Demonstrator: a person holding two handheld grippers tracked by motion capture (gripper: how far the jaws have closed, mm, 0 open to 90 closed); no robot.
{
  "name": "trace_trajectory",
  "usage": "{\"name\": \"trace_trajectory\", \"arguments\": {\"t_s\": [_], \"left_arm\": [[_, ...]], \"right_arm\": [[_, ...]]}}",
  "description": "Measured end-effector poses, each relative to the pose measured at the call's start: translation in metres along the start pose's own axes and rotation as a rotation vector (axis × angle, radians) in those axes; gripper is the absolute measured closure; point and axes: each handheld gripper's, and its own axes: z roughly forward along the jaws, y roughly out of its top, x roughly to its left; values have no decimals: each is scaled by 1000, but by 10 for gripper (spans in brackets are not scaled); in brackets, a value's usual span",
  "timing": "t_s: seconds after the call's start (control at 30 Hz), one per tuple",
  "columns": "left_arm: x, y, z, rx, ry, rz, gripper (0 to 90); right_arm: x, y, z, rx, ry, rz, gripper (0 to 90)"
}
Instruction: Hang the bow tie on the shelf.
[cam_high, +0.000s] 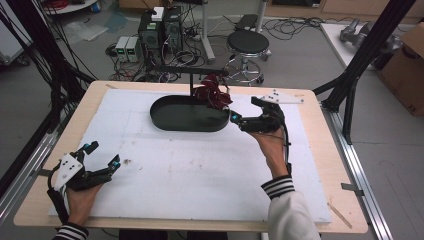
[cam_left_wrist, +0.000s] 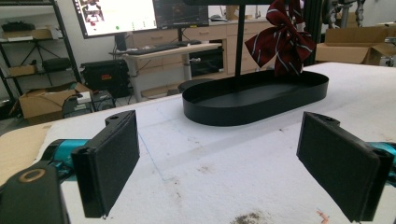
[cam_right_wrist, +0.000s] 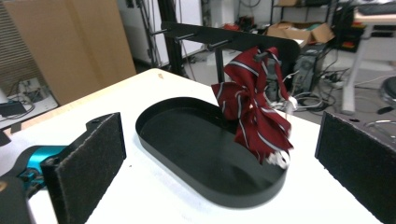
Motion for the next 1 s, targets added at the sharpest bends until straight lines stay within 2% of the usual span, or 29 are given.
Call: {"name": "trace_trajectory", "arguments": {"t_s": [0.13,0.27,0.33,0.5,0.6,0.73,0.8,1.0], "left_arm": [[0,0,0,0,-2,-4,134],[1,0,0,0,-5,-4,134],[1,0,0,1,-5,-6,134],[1,0,0,0,-2,-12,134],[1,0,0,-3,-2,-14,134],[1,0,-1,-4,-1,-14,133],[1,0,-1,-9,-2,-12,133],[1,-1,-2,-12,-5,-10,133]], "right_arm": [[12,-23,-30,-73,-61,-23,6],[28,-59,-58,-141,-143,-32,6],[35,-75,-67,-173,-185,-59,6],[44,-112,-78,-228,-256,-60,6],[43,-126,-77,-217,-280,-64,6],[41,-141,-72,-208,-286,-51,6],[40,-144,-69,-177,-283,-59,6],[38,-150,-63,-153,-292,-50,6]]}}
